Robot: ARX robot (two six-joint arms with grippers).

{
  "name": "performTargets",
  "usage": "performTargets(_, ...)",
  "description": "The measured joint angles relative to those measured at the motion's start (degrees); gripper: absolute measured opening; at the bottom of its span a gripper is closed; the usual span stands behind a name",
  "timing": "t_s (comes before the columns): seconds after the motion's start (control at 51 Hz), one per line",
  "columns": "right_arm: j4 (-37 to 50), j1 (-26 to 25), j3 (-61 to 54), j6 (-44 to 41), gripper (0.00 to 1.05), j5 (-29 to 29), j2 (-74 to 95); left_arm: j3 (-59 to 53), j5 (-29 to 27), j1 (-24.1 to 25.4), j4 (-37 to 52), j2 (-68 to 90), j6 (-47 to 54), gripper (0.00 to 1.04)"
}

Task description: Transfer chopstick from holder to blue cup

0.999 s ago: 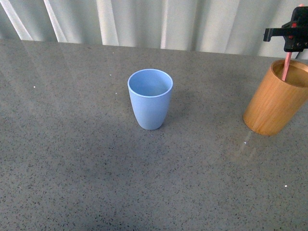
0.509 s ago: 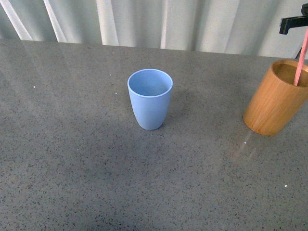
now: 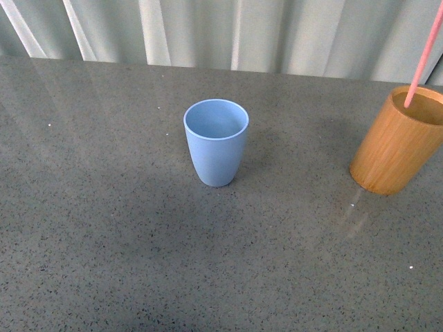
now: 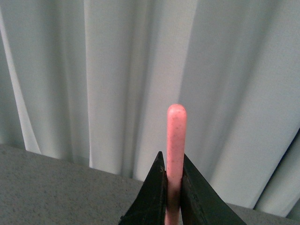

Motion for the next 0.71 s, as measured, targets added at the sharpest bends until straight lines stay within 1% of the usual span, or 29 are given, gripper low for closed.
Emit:
performTargets(0.137, -3.54, 2.71, 2.21, 2.58, 0.03, 1.05, -3.15, 0.0, 0.0, 0.0, 0.0, 0.0, 0.0, 0.98)
performTargets(0.255, -5.05, 7.41, 5.01, 5.27, 0.03, 1.29, -4.31, 0.0, 0.0, 0.0, 0.0, 0.0, 0.0, 0.98)
performTargets(0.372, -5.66, 10.4, 6.91, 7.08, 0.03, 1.6, -2.54, 0.0, 0.0, 0.0, 0.0, 0.0, 0.0, 0.98)
performTargets(0.49, -5.79, 12.33, 8.44, 9.05, 0.03, 2.14, 0.13, 0.0, 0.0, 0.0, 0.0, 0.0, 0.0, 0.98)
performTargets(0.705, -5.77, 14.36, 10.16, 12.28, 0.03, 2.71, 5.14, 0.0, 0.0, 0.0, 0.0, 0.0, 0.0, 0.98)
